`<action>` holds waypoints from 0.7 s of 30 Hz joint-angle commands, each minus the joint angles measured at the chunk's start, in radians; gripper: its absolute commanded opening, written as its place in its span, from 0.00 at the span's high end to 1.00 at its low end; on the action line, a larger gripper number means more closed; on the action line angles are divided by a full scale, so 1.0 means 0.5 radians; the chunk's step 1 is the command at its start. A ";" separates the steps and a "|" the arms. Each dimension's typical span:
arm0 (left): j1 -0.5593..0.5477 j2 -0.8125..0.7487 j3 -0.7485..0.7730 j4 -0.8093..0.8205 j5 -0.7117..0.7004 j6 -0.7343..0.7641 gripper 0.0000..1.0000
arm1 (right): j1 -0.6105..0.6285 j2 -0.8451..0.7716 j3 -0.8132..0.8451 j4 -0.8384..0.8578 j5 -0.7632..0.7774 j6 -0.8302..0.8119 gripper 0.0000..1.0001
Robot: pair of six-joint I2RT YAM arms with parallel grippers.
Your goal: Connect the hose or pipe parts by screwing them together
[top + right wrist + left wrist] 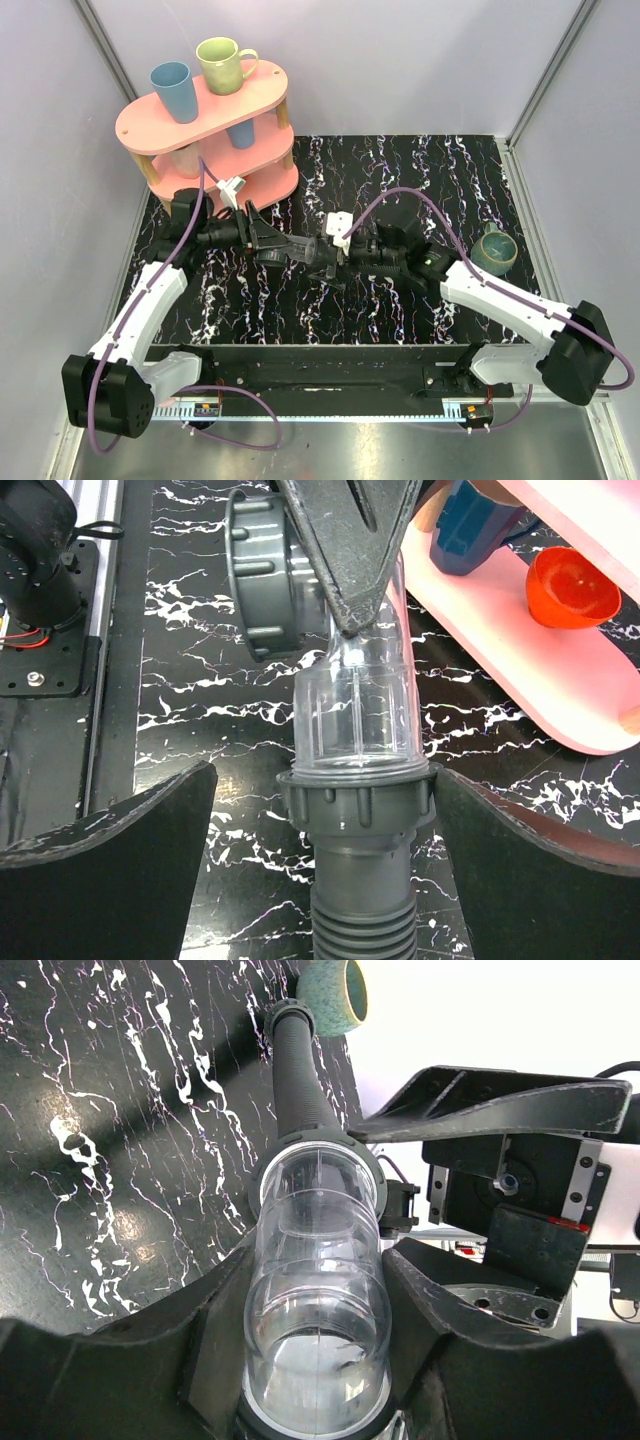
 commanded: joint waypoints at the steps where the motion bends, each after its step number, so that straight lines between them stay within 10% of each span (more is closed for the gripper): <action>1: 0.004 -0.070 0.062 0.296 0.124 -0.127 1.00 | 0.023 0.102 0.034 0.030 -0.139 0.081 0.00; 21: 0.004 -0.060 0.093 0.320 0.078 -0.060 1.00 | 0.032 0.185 0.040 0.009 -0.030 0.112 0.00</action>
